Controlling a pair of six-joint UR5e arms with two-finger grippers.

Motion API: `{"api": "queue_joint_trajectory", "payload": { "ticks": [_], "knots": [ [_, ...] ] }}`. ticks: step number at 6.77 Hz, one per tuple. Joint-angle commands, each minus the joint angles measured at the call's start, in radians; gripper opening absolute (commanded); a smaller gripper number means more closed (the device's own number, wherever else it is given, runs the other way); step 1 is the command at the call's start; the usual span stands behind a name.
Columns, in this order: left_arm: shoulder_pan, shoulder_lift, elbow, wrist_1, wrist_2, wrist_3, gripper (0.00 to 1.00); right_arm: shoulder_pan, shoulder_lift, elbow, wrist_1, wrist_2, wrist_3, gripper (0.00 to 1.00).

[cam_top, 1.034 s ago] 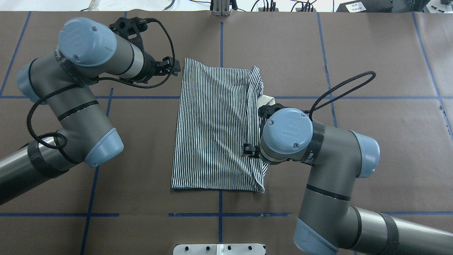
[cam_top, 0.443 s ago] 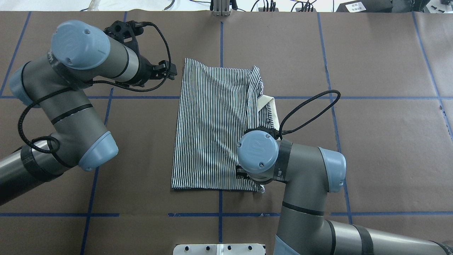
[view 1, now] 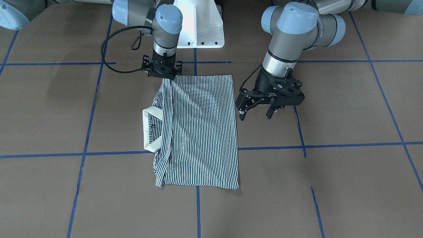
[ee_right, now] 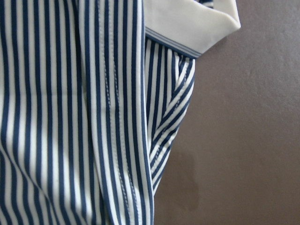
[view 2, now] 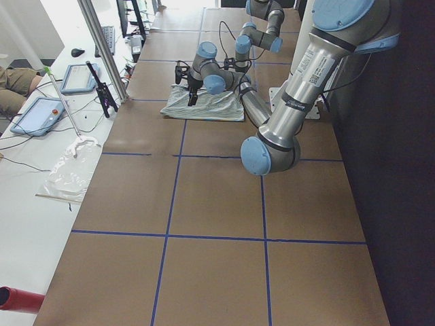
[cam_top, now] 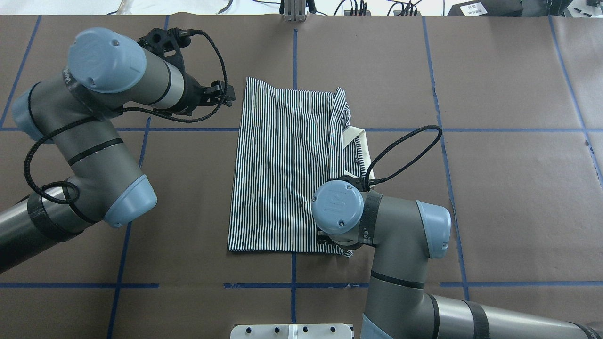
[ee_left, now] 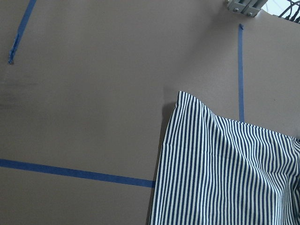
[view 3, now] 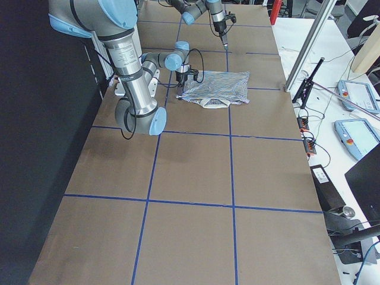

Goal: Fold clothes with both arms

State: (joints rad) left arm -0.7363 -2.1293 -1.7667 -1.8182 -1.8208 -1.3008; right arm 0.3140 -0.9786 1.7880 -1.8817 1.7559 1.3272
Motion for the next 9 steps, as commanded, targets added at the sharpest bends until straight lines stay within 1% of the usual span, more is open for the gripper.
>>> {"api": "queue_joint_trajectory", "payload": {
  "ticks": [1,3,5,6,7,8,9],
  "knots": [
    [0.0,0.002,0.0,-0.003,0.0,0.0,1.0,-0.007,-0.008,-0.001,-0.004,0.002,-0.002,1.0],
    [0.0,0.002,0.0,-0.004,0.002,0.0,1.0,-0.006,-0.009,0.005,-0.046,0.002,-0.022,1.0],
    [0.003,0.0,0.0,-0.006,0.002,0.0,1.0,0.014,-0.035,0.011,-0.048,0.002,-0.039,1.0],
    [0.003,-0.001,0.0,-0.006,0.002,0.0,1.0,0.025,-0.057,0.036,-0.063,0.002,-0.054,1.0],
    [0.003,-0.006,0.0,-0.006,0.002,0.0,1.0,0.03,-0.11,0.088,-0.069,0.002,-0.074,1.0],
    [0.003,-0.007,-0.002,-0.006,0.002,-0.002,1.0,0.043,-0.138,0.122,-0.074,0.002,-0.085,1.0],
    [0.003,-0.007,-0.002,-0.006,0.002,-0.002,1.0,0.06,-0.146,0.139,-0.074,0.004,-0.097,1.0]
  ]
}}
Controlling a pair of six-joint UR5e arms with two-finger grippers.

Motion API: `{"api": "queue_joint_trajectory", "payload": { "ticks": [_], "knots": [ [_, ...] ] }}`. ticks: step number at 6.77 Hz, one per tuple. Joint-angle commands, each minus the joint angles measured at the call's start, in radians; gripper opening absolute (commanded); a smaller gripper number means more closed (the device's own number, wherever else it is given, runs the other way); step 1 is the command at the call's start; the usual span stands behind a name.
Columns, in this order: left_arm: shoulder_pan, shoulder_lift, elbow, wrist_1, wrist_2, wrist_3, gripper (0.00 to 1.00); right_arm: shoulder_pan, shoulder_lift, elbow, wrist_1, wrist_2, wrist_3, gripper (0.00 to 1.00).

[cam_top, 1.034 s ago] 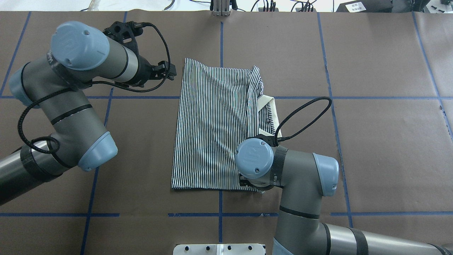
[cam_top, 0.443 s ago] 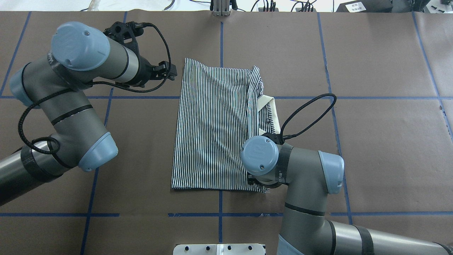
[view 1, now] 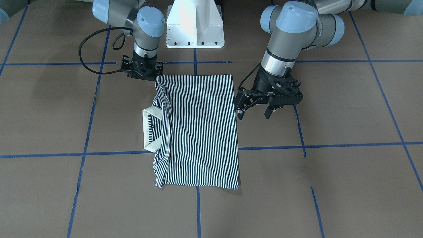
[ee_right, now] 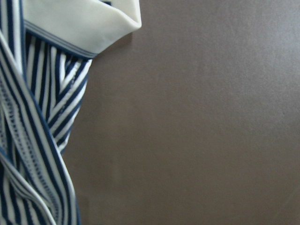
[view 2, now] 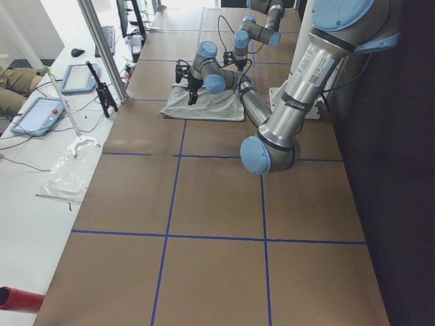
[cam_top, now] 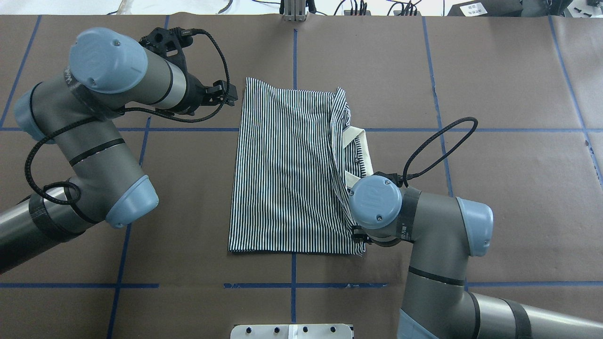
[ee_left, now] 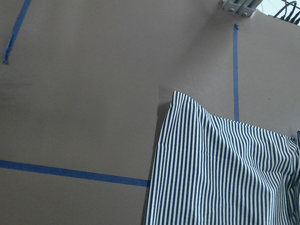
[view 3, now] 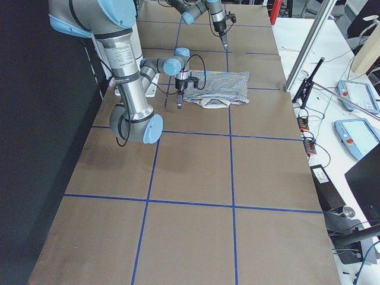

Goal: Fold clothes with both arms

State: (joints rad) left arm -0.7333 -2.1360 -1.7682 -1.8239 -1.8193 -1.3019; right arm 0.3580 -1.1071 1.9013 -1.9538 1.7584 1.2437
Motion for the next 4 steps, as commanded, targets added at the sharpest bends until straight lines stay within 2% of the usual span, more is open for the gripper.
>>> {"api": "queue_joint_trajectory", "payload": {
  "ticks": [1,2,3,4],
  "knots": [
    [0.0,0.002,0.0,0.0,0.0,0.001,1.0,0.038,0.015,0.024,0.012,-0.005,-0.035,1.0],
    [0.0,0.002,0.0,0.0,-0.002,0.001,1.0,0.086,0.105,-0.017,0.013,-0.004,-0.088,1.0],
    [0.0,0.001,0.0,0.0,0.0,0.001,1.0,0.111,0.206,-0.119,0.021,-0.003,-0.096,1.0],
    [0.0,0.004,0.006,-0.018,-0.002,0.001,1.0,0.118,0.266,-0.237,0.097,-0.003,-0.11,1.0]
  ]
}}
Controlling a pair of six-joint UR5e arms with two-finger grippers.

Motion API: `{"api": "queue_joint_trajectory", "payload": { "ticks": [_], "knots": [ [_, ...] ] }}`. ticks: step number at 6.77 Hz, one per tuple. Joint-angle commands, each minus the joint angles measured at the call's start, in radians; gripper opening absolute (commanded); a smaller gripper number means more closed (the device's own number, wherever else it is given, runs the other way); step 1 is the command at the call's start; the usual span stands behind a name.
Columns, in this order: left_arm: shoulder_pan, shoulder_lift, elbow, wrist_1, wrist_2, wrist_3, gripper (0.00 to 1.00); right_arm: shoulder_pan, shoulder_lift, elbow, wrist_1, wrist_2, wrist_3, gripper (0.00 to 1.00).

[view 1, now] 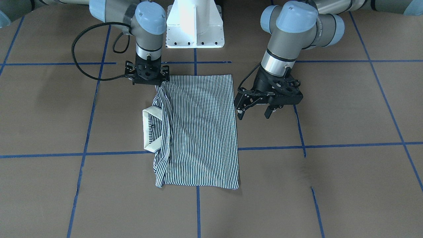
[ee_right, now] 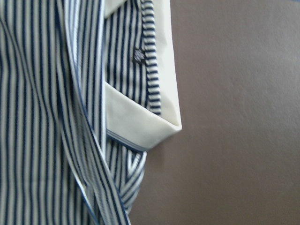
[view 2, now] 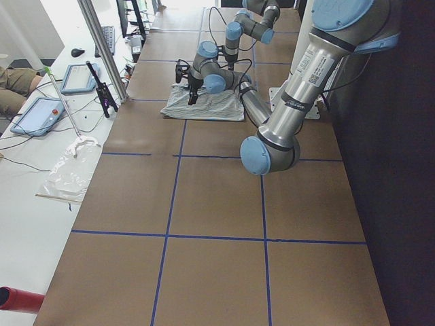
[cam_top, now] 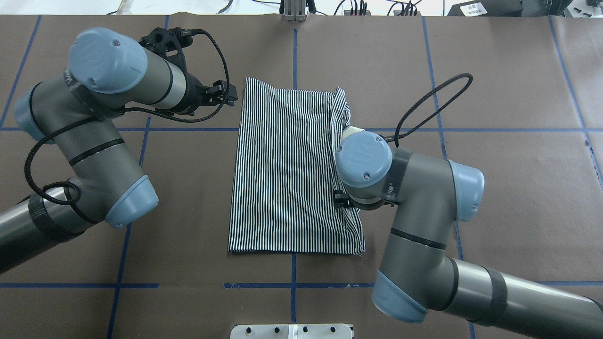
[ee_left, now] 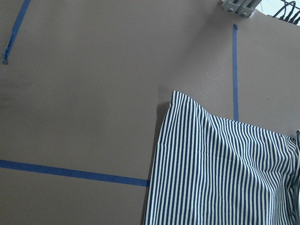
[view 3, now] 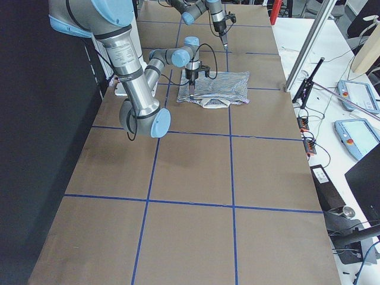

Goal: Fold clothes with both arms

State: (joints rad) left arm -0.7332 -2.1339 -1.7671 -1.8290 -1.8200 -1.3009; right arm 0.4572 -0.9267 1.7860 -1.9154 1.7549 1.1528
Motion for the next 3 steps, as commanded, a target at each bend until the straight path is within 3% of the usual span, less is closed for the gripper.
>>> {"api": "queue_joint_trajectory", "payload": {
  "ticks": [1,3],
  "knots": [
    [0.0,0.005,0.015,-0.038,0.001,0.0,1.0,0.018,0.094,-0.217,0.149,0.0,-0.021,1.0],
    [0.0,0.006,0.015,-0.038,-0.001,0.0,1.0,0.017,0.085,-0.241,0.148,0.032,-0.022,1.0]
  ]
}}
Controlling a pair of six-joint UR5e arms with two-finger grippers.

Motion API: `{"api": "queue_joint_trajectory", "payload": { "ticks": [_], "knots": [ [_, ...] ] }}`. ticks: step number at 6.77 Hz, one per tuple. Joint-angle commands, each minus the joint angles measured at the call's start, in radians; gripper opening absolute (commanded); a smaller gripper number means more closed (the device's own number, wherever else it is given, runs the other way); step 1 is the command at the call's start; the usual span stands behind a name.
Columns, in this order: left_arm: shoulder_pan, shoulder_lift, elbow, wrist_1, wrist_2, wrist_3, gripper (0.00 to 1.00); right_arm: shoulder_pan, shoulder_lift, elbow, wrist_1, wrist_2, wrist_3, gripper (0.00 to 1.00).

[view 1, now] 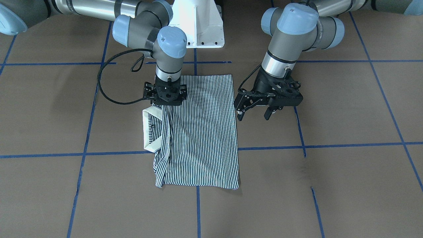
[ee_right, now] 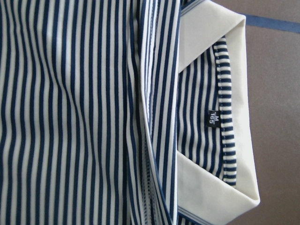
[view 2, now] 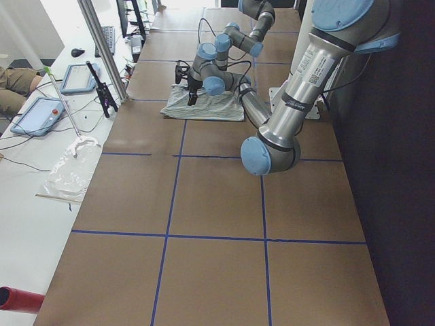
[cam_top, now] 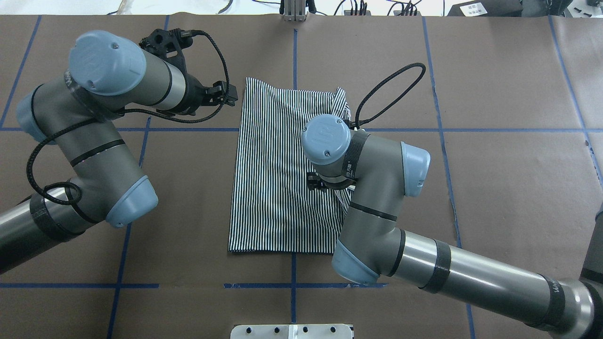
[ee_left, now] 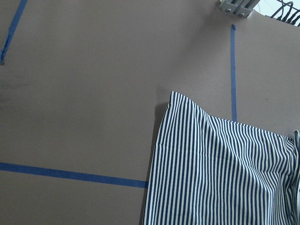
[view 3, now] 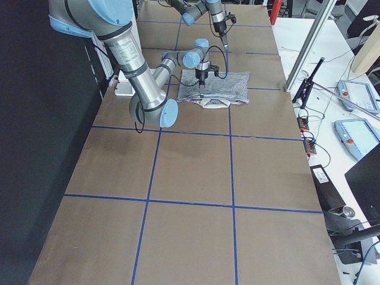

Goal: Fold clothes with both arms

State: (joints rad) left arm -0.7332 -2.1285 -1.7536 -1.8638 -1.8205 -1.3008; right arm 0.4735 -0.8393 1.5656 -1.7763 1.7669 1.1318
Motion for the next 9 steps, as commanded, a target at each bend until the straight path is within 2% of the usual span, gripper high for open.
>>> {"api": "queue_joint_trajectory", "payload": {
  "ticks": [1,7,9],
  "knots": [
    [0.0,0.001,0.002,-0.003,0.0,0.0,1.0,0.0,-0.006,-0.019,-0.026,0.022,-0.001,1.0],
    [0.0,0.001,0.002,-0.012,0.0,0.0,1.0,0.013,-0.009,-0.007,-0.138,0.023,-0.05,1.0],
    [0.0,0.001,0.003,-0.017,0.0,-0.002,1.0,0.039,-0.088,0.063,-0.178,0.02,-0.101,1.0]
  ]
}}
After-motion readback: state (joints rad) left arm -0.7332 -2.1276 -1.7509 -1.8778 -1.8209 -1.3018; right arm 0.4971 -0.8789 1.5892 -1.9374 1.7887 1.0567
